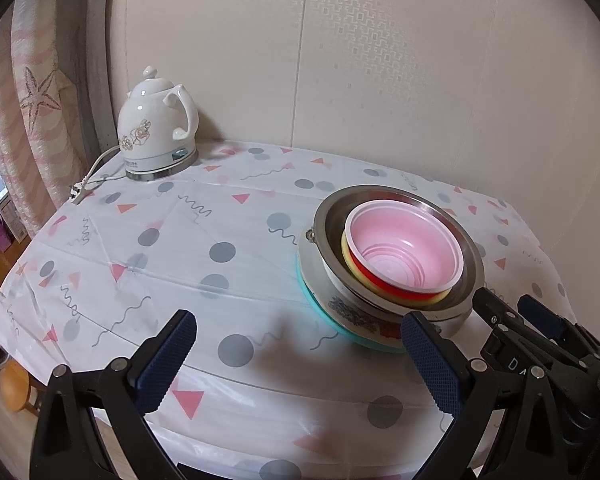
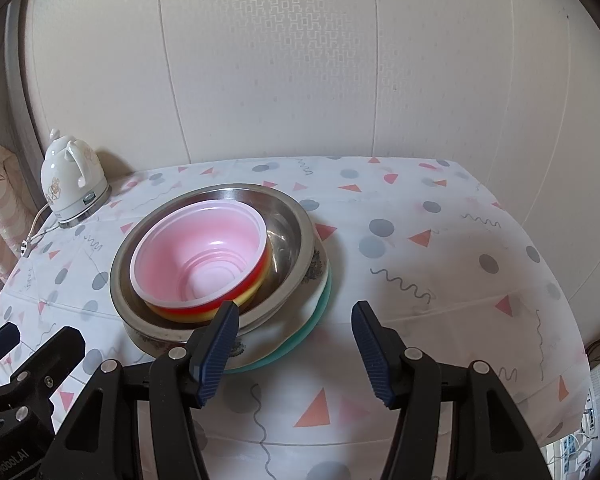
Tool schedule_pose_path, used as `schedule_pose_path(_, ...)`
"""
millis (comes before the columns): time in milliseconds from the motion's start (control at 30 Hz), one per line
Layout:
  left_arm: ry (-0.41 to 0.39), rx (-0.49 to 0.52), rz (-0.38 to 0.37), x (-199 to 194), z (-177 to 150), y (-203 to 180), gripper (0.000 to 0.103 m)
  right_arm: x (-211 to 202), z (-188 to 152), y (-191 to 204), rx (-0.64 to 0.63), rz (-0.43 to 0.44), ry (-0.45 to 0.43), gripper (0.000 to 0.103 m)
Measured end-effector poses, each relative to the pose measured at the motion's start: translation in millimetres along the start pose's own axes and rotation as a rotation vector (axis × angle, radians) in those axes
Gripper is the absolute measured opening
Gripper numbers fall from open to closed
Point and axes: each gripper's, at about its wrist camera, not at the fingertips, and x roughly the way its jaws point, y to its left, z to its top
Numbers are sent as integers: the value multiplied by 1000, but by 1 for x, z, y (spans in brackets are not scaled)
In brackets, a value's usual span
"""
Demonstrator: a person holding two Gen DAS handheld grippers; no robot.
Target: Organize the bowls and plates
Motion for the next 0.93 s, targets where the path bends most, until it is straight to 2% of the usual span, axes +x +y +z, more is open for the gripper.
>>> schedule_pose_path(733, -1, 7, 11, 2, 0, -3, 103, 8, -1, -1, 7, 11, 17, 60)
schedule_pose_path(933, 2, -1, 20, 5, 0, 0, 99, 9, -2, 0, 4, 16, 17, 60)
